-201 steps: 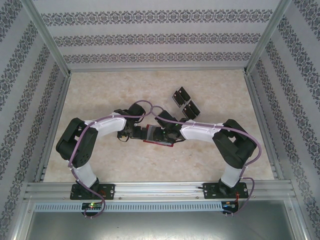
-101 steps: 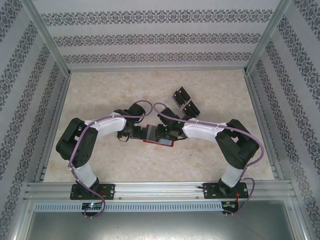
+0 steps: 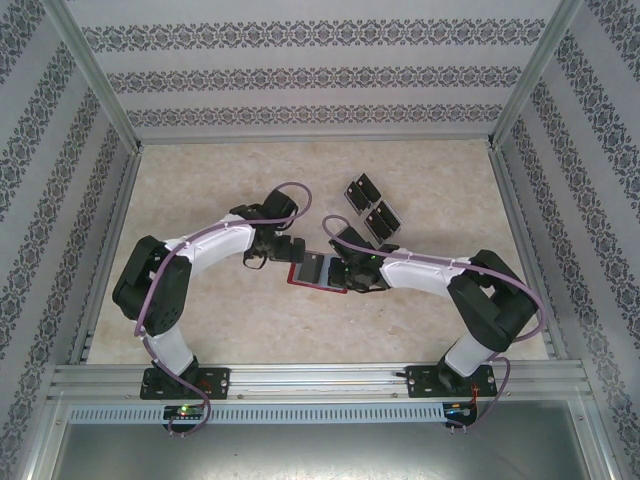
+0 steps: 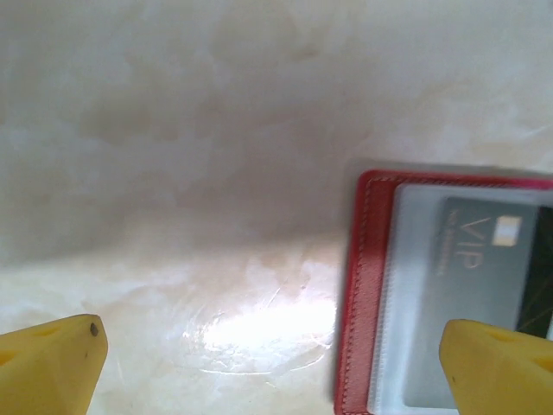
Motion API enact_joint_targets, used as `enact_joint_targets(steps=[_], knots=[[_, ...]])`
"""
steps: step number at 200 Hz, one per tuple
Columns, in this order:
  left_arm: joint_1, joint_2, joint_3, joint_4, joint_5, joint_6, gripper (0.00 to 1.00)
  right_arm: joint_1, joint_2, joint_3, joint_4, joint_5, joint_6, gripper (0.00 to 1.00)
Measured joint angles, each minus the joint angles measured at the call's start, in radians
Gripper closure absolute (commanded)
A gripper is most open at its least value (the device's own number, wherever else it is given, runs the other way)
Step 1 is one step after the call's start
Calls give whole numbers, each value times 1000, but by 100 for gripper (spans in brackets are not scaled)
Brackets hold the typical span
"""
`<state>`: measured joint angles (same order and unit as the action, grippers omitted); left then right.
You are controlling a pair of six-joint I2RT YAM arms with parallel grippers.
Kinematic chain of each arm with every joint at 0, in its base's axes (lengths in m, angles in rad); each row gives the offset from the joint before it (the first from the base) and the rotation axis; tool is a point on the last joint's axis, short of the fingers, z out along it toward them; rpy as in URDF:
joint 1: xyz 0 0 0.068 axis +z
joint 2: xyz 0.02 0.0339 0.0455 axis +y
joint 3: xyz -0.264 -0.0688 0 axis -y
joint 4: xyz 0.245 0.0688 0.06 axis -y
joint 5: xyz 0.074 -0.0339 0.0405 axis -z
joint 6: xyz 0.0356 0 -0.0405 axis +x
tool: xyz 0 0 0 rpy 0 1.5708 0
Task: Put the credit cards into the card holder
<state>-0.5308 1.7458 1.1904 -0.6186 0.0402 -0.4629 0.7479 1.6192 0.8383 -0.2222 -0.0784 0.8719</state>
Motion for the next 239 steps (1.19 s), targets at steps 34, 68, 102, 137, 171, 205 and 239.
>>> enact_joint_targets(steps=[34, 68, 102, 137, 171, 205, 239], knots=[[-7, 5, 56, -14, 1, 14, 1, -6, -8, -11, 24, 12, 7, 96], [-54, 50, 105, -22, 5, 14, 1, -18, -6, -39, 53, 21, 16, 100], [-91, 79, 106, -21, 16, 10, 1, -19, -1, -60, 85, 23, 22, 100], [-106, 93, 98, -8, 27, -3, 1, -20, 6, -63, 108, 22, 24, 100], [-118, 119, 87, 13, 31, -16, 1, -20, 7, -69, 122, 23, 35, 100], [-132, 147, 85, 32, 33, -19, 1, -20, 4, -82, 144, 23, 43, 100], [-144, 180, 85, 36, 27, -24, 1, -20, -2, -90, 153, 23, 46, 100]])
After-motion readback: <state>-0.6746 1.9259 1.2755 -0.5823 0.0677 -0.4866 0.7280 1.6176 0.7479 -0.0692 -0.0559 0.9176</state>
